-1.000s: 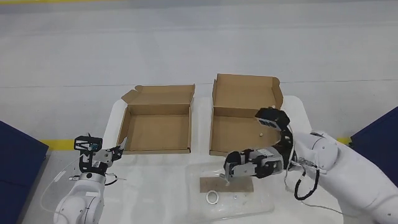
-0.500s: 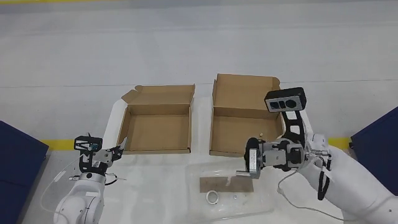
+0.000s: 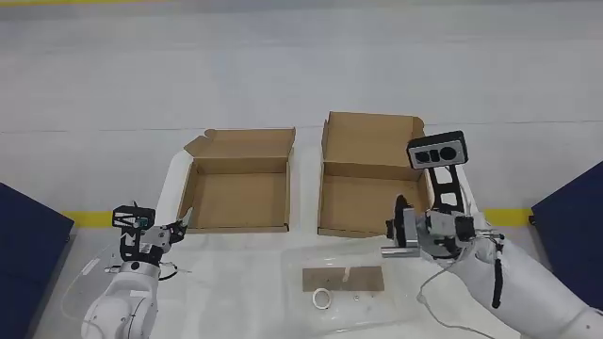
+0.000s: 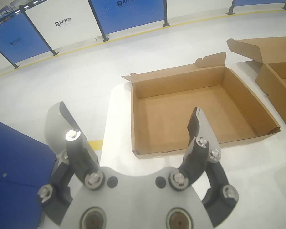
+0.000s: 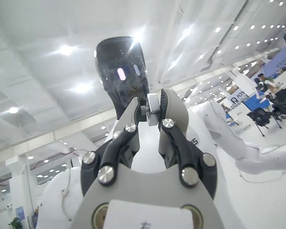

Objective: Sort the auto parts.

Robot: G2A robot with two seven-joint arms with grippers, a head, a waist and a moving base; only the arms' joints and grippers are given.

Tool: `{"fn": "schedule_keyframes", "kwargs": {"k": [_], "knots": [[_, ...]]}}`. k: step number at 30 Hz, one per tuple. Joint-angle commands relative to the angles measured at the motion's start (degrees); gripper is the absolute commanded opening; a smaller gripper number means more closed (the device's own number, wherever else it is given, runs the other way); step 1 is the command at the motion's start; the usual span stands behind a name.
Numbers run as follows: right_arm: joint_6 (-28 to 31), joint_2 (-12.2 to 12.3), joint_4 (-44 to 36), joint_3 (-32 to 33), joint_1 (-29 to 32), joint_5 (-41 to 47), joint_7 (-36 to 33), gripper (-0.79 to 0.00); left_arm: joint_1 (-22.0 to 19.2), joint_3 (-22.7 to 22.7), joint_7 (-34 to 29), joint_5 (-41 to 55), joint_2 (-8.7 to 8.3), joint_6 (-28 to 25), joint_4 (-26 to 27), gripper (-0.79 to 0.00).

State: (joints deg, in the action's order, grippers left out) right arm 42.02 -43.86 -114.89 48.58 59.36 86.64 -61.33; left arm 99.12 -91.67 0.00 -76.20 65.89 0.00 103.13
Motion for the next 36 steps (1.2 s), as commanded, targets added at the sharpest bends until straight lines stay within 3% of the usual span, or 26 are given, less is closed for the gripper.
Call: {"fn": "schedule_keyframes", "kwargs": {"k": [1, 6, 15, 19, 27, 32, 36], "knots": [[-0.10, -0.47, 0.32, 0.50, 1.09, 3.19, -1.03, -0.785, 0.00, 0.00, 0.00, 0.00, 0.00, 0.00, 0.00, 0.000], [-0.35, -1.83, 0.95, 2.04, 3.81, 8.52, -1.29, -0.785, 0.00, 0.00, 0.00, 0.00, 0.00, 0.00, 0.00, 0.000], [-0.18, -2.02, 1.12, 2.74, 3.95, 8.17, -0.56, -0.785, 0.00, 0.00, 0.00, 0.00, 0.00, 0.00, 0.00, 0.000], [-2.47, -2.85, -0.86, 3.54, 5.60, 10.37, 2.32, -0.785, 0.00, 0.00, 0.00, 0.00, 0.00, 0.00, 0.00, 0.000], [-5.76, -5.24, -1.10, 5.25, 7.71, 18.56, -1.03, -0.785, 0.00, 0.00, 0.00, 0.00, 0.00, 0.00, 0.00, 0.000], [-6.62, -6.29, -0.12, 6.78, 8.43, 16.40, -1.05, -0.785, 0.00, 0.00, 0.00, 0.00, 0.00, 0.00, 0.00, 0.000], [-6.59, -6.61, 1.03, 8.63, 9.04, 9.02, 1.14, -0.785, 0.00, 0.00, 0.00, 0.00, 0.00, 0.00, 0.00, 0.000]]}}
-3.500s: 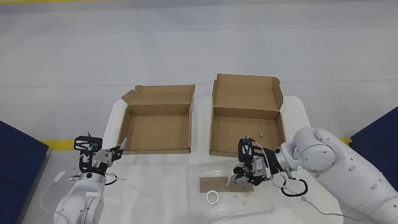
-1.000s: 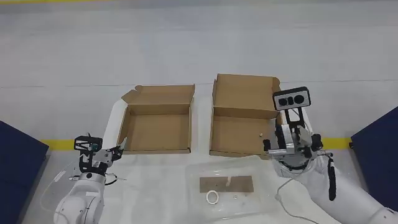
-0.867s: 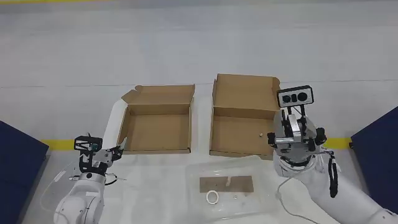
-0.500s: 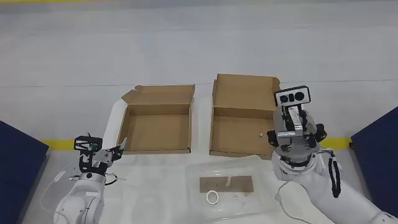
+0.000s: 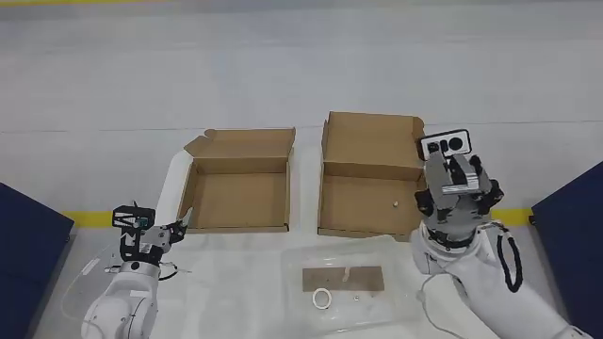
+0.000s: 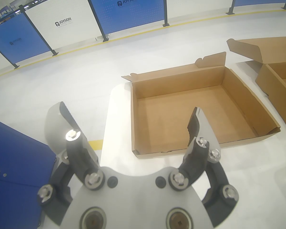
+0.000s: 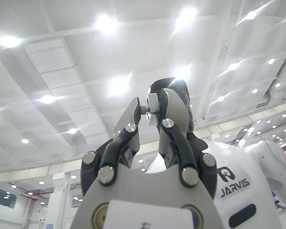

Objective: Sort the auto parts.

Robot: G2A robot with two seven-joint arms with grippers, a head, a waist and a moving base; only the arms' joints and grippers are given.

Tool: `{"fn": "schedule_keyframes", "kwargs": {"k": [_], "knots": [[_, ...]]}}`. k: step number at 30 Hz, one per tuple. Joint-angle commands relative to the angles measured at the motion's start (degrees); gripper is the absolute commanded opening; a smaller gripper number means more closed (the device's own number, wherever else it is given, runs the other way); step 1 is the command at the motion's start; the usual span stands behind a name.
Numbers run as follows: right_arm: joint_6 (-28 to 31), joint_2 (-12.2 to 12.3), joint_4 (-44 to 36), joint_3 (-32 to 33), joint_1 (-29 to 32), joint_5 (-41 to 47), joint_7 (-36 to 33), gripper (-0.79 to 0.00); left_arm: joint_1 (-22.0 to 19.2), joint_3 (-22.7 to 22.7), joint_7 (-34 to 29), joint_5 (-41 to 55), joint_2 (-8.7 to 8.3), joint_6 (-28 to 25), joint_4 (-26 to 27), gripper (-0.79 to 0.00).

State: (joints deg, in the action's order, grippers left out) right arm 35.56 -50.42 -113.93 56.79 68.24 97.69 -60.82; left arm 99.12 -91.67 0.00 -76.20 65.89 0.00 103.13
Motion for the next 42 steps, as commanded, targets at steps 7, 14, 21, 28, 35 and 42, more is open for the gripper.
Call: {"fn": "schedule_keyframes", "kwargs": {"k": [7, 14, 21, 28, 35, 42], "knots": [[-1.27, -0.49, -0.63, 3.36, 1.89, -12.49, 4.31, -0.785, 0.00, 0.00, 0.00, 0.00, 0.00, 0.00, 0.00, 0.000], [-1.89, -1.91, -2.43, 4.36, 3.80, -7.35, 3.19, -0.785, 0.00, 0.00, 0.00, 0.00, 0.00, 0.00, 0.00, 0.000], [-3.20, -3.44, -3.18, 5.47, 5.14, -1.94, 0.53, -0.785, 0.00, 0.00, 0.00, 0.00, 0.00, 0.00, 0.00, 0.000], [-4.24, -4.18, -2.46, 7.91, 5.93, -8.79, 0.83, -0.785, 0.00, 0.00, 0.00, 0.00, 0.00, 0.00, 0.00, 0.000], [-5.52, -4.78, -2.77, 9.60, 7.27, -15.84, 2.63, -0.785, 0.00, 0.00, 0.00, 0.00, 0.00, 0.00, 0.00, 0.000], [-6.42, -5.60, -3.51, 10.85, 8.45, -16.31, 2.87, -0.785, 0.00, 0.00, 0.00, 0.00, 0.00, 0.00, 0.00, 0.000]]}}
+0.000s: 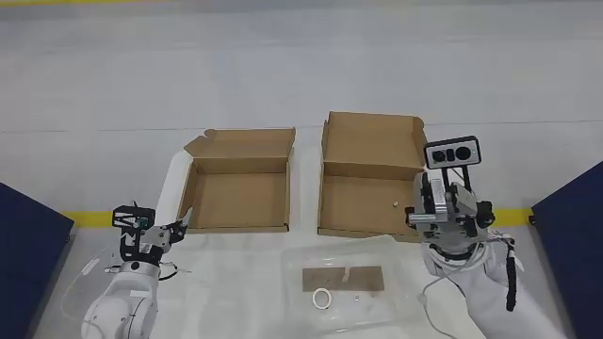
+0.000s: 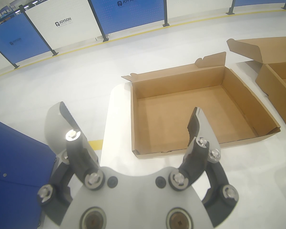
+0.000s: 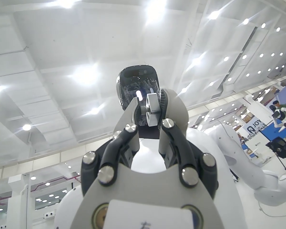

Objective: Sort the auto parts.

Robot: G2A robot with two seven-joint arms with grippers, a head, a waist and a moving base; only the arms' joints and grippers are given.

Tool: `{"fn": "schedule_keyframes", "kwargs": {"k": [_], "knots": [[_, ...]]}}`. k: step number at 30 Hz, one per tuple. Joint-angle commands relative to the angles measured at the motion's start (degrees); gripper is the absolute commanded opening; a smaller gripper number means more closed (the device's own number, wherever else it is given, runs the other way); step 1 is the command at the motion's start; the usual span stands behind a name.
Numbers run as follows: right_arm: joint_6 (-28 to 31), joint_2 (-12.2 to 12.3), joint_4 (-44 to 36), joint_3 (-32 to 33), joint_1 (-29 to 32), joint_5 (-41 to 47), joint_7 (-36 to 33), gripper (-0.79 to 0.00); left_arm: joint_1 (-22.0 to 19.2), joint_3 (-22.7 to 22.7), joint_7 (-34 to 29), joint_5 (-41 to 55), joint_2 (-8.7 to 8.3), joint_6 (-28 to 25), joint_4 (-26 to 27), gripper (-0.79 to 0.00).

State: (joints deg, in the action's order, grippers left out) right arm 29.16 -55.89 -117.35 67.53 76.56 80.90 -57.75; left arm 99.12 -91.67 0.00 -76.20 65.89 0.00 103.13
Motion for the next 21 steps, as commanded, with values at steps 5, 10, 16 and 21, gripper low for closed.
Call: {"fn": "schedule_keyframes", "kwargs": {"k": [5, 10, 16, 21], "knots": [[-0.71, -0.84, -0.40, 0.63, 0.72, 2.27, -1.00, -0.785, 0.00, 0.00, 0.00, 0.00, 0.00, 0.00, 0.00, 0.000], [-1.59, -1.62, -1.17, 1.37, 1.28, 6.26, -2.16, -0.785, 0.00, 0.00, 0.00, 0.00, 0.00, 0.00, 0.00, 0.000], [-3.22, -2.47, -1.45, 2.42, 1.63, 8.48, -3.71, -0.785, 0.00, 0.00, 0.00, 0.00, 0.00, 0.00, 0.00, 0.000], [-3.22, -2.47, -1.45, 2.42, 1.63, 8.48, -3.71, -0.785, 0.00, 0.00, 0.00, 0.00, 0.00, 0.00, 0.00, 0.000]]}}
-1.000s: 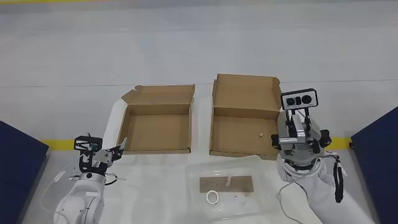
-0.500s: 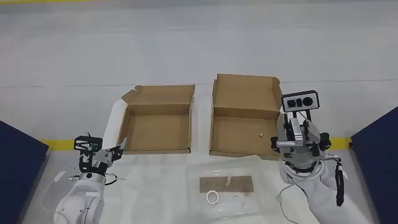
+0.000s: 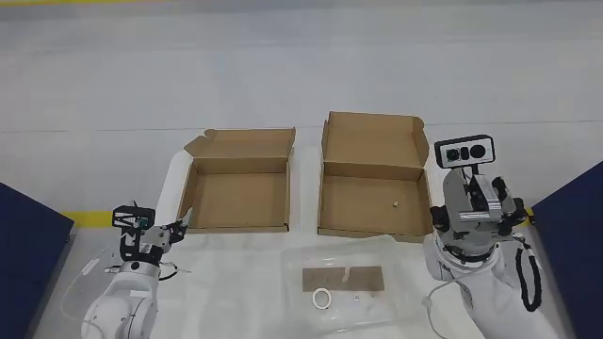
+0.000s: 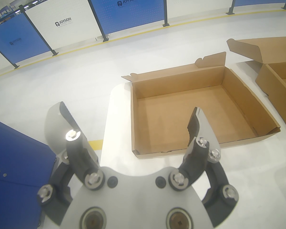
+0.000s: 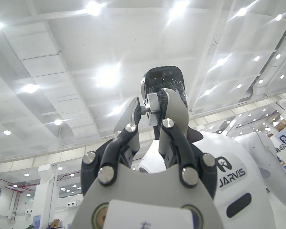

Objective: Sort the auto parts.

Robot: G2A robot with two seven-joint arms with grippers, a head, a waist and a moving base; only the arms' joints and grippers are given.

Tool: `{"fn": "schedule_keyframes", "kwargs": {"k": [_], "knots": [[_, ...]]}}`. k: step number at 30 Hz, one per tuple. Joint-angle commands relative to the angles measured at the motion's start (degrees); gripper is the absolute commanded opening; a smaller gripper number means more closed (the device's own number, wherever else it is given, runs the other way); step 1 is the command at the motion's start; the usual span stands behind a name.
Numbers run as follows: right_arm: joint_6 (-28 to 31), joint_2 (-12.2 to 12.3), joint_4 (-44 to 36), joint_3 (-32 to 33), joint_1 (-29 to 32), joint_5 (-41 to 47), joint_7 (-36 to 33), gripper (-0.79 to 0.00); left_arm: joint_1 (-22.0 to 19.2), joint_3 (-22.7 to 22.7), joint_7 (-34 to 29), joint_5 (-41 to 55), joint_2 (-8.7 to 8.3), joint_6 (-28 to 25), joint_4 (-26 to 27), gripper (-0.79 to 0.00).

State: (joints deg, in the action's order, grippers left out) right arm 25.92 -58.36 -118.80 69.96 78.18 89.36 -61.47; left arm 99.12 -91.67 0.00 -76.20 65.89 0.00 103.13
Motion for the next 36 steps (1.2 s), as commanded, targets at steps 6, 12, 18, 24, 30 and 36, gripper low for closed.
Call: {"fn": "schedule_keyframes", "kwargs": {"k": [6, 12, 18, 24, 30, 36], "knots": [[0.01, 0.00, 0.00, -0.01, 0.00, 0.02, 0.02, -0.785, 0.00, 0.00, 0.00, 0.00, 0.00, 0.00, 0.00, 0.000], [-0.77, -0.03, -0.19, 1.14, 0.00, -3.05, 1.44, -0.785, 0.00, 0.00, 0.00, 0.00, 0.00, 0.00, 0.00, 0.000], [-1.43, 0.11, 1.81, 6.49, 2.27, -10.07, 1.21, -0.785, 0.00, 0.00, 0.00, 0.00, 0.00, 0.00, 0.00, 0.000], [-2.10, 0.68, 4.30, 12.99, 8.44, -20.03, 0.28, -0.785, 0.00, 0.00, 0.00, 0.00, 0.00, 0.00, 0.00, 0.000], [-2.34, 1.22, 6.17, 18.43, 14.39, -29.25, -1.68, -0.785, 0.00, 0.00, 0.00, 0.00, 0.00, 0.00, 0.00, 0.000], [-2.34, 1.22, 6.17, 18.43, 14.39, -29.25, -1.68, -0.785, 0.00, 0.00, 0.00, 0.00, 0.00, 0.00, 0.00, 0.000]]}}
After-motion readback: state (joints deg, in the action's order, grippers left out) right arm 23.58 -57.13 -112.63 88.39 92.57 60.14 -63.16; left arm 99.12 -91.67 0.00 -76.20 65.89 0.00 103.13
